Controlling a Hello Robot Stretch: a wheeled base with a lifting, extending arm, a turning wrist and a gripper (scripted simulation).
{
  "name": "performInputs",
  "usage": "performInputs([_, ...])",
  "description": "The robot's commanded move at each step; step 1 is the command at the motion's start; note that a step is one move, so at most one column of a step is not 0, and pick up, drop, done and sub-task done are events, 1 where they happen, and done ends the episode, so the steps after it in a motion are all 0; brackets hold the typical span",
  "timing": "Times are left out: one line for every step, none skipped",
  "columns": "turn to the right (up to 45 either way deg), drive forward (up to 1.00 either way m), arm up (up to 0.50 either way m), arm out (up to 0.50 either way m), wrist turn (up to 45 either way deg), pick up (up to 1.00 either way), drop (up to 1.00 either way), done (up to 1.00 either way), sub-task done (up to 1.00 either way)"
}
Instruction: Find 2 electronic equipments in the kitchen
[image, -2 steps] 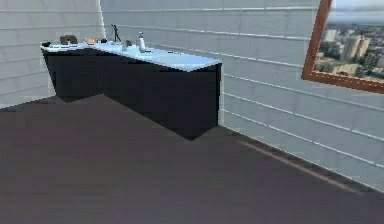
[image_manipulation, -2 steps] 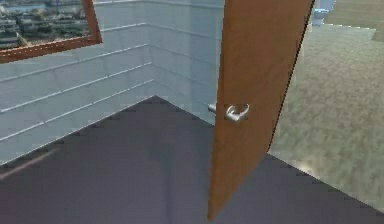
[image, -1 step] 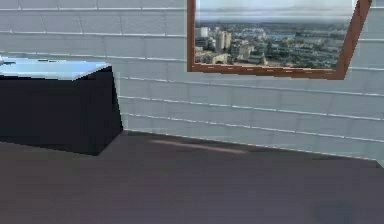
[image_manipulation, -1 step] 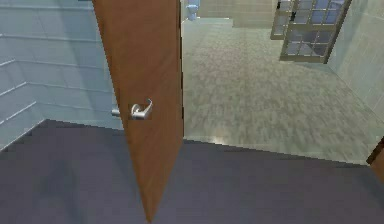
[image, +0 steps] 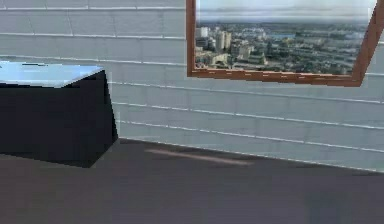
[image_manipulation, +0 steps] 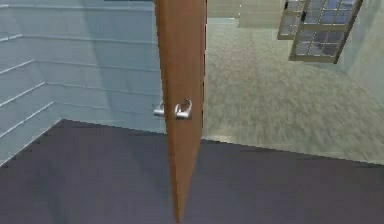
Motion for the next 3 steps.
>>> performInputs([36.0,0.0,0.0,0.0,0.0,0.0,0.0,0.0,0.0])
performInputs([0.0,0.3,0.0,0.0,0.0,0.0,0.0,0.0,0.0])
performInputs([12.0,0.0,0.0,0.0,0.0,0.0,0.0,0.0,0.0])
